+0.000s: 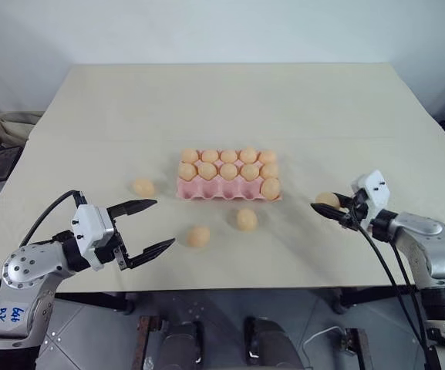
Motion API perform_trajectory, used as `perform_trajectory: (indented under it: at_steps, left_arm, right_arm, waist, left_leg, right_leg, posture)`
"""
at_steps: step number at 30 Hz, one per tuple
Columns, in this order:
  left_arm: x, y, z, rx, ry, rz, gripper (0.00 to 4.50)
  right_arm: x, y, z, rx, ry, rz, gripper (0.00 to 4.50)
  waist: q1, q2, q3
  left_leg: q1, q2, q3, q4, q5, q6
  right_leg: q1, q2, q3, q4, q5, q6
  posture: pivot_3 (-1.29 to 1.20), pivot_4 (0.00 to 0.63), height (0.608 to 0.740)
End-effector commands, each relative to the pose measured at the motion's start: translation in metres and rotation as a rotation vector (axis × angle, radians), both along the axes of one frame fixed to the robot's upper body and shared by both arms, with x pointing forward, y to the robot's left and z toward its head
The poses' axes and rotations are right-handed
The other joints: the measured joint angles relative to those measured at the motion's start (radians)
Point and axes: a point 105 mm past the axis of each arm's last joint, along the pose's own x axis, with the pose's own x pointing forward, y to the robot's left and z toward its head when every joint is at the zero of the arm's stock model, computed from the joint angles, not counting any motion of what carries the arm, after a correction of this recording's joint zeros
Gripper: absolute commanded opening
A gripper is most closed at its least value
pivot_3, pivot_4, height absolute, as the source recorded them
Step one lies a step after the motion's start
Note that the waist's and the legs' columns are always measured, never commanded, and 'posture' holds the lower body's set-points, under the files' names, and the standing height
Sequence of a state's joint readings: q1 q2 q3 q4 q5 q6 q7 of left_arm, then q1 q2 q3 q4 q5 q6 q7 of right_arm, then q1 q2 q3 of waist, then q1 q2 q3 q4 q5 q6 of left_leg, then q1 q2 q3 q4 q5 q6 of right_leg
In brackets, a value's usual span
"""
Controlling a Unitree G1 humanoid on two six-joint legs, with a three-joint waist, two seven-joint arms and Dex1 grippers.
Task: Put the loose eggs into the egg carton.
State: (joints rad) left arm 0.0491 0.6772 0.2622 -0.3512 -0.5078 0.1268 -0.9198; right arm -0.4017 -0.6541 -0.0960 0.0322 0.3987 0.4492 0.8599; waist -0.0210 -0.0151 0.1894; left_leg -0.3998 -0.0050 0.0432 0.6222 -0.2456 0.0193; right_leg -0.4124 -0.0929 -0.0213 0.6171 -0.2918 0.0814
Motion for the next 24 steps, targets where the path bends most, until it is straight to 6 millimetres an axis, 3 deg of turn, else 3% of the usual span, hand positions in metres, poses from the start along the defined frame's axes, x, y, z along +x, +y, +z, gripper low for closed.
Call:
perform_trajectory:
  at_steps: [1, 5, 12, 15, 20, 24]
  left_arm:
    - [-0.005, 0.001, 0.008, -0.014, -0.034, 0.001, 4.50]
    - [-0.005, 0.001, 0.006, -0.017, -0.025, 0.009, 4.50]
    - [-0.007, -0.003, 0.003, -0.030, -0.017, 0.019, 4.50]
    - [-0.008, -0.004, 0.003, -0.037, -0.017, 0.026, 4.50]
    - [-0.008, -0.005, 0.002, -0.042, -0.015, 0.030, 4.50]
    - [-0.007, -0.003, 0.001, -0.038, -0.011, 0.029, 4.50]
  right_arm:
    - [0.012, 0.036, 0.026, -0.030, -0.096, 0.029, 1.83]
    - [0.020, 0.074, 0.030, -0.052, -0.077, 0.081, 1.83]
    - [0.027, 0.108, 0.021, -0.069, -0.057, 0.128, 1.83]
    - [0.026, 0.115, 0.017, -0.067, -0.038, 0.147, 2.60]
    - [0.025, 0.124, 0.023, -0.033, -0.048, 0.167, 4.39]
    - [0.005, 0.115, 0.038, -0.011, -0.103, 0.262, 4.46]
  waist:
    - [-0.008, 0.000, 0.000]
    - [-0.009, 0.000, 0.000]
    - [-0.008, 0.000, 0.000]
    - [-0.008, 0.000, 0.000]
    - [-0.010, 0.000, 0.000]
    - [-0.009, 0.000, 0.000]
  left_leg:
    - [0.000, 0.000, 0.000, 0.000, 0.000, -0.001]
    - [0.000, 0.000, 0.000, 0.000, -0.001, -0.003]
    - [-0.006, 0.000, -0.001, 0.000, -0.001, 0.001]
    - [-0.006, 0.000, -0.001, -0.001, -0.001, 0.000]
    - [-0.005, 0.000, -0.001, 0.000, -0.001, 0.000]
    - [-0.005, 0.000, -0.001, 0.000, -0.001, -0.001]
  right_leg:
    - [0.000, 0.000, 0.000, 0.000, 0.000, 0.000]
    - [-0.001, 0.000, 0.000, 0.001, 0.000, -0.001]
    - [-0.004, -0.001, -0.002, -0.003, 0.000, -0.001]
    - [-0.004, -0.001, -0.002, -0.002, 0.000, -0.001]
    - [-0.004, -0.001, -0.002, -0.001, 0.000, -0.001]
    - [-0.005, -0.001, -0.002, 0.000, 0.000, -0.001]
  posture:
    - [0.00, 0.150, 0.740]
    - [0.00, 0.150, 0.740]
    - [0.00, 0.150, 0.740]
    - [0.00, 0.150, 0.740]
    - [0.00, 0.150, 0.740]
    - [0.00, 0.150, 0.740]
